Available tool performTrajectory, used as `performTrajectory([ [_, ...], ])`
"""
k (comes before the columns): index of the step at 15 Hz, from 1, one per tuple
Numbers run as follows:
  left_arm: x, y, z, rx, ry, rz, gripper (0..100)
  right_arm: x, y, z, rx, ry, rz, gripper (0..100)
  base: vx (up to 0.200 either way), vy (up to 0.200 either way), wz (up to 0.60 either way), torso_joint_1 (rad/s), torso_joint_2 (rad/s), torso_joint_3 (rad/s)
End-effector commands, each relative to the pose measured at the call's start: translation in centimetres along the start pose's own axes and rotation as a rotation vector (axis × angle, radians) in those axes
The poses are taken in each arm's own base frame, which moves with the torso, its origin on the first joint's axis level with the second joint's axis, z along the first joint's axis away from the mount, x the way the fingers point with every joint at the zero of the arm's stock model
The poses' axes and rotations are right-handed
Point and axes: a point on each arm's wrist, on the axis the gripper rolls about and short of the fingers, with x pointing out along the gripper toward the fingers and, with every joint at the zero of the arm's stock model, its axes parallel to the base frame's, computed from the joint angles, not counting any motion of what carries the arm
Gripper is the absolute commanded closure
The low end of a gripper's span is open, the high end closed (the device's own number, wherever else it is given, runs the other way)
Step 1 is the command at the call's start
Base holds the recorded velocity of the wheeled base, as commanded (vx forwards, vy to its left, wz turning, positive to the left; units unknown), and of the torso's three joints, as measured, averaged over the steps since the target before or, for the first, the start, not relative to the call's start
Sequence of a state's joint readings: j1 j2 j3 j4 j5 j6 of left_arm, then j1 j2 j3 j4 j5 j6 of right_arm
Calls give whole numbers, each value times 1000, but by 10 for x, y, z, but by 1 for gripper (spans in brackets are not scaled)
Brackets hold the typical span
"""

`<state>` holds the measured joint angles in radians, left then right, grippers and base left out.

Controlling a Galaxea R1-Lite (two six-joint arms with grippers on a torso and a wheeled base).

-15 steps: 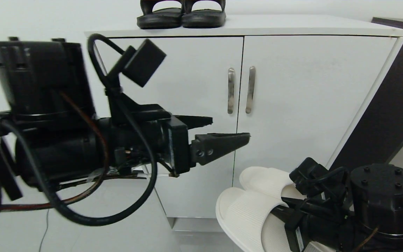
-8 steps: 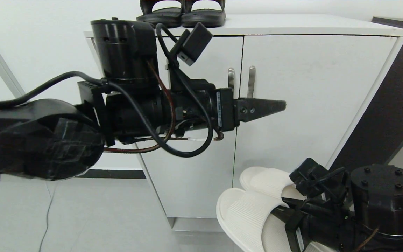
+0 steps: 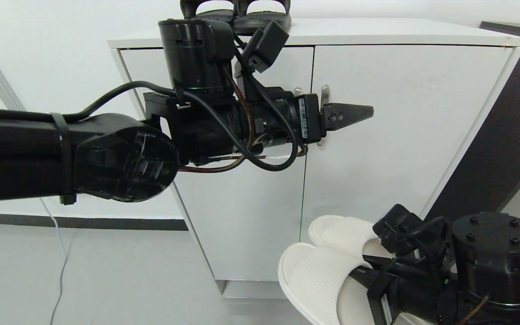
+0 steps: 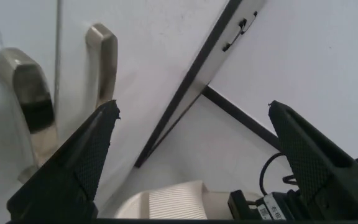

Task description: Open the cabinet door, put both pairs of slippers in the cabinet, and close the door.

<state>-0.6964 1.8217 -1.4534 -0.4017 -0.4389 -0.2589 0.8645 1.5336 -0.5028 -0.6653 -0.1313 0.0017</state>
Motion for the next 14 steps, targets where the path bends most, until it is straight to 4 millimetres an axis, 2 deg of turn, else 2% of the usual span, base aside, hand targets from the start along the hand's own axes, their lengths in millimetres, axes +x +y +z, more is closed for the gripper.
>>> performTrajectory([
  [1, -3, 4, 1, 2, -8, 31, 0, -1, 0, 0, 0, -2, 2, 100, 0, 0, 0, 0, 0, 0],
  [6, -4, 15, 0, 5, -24, 138, 0, 0, 0, -1, -1, 4, 0, 100, 0, 0, 0, 0, 0, 0],
  [10, 9, 26, -14, 32, 4, 192, 0, 1, 0, -2, -2, 10, 0, 100, 0, 0, 0, 0, 0, 0],
  [14, 24, 33, -18, 35, -1, 184, 0, 6, 1, -5, -4, 28, 0, 100, 0, 0, 0, 0, 0, 0],
])
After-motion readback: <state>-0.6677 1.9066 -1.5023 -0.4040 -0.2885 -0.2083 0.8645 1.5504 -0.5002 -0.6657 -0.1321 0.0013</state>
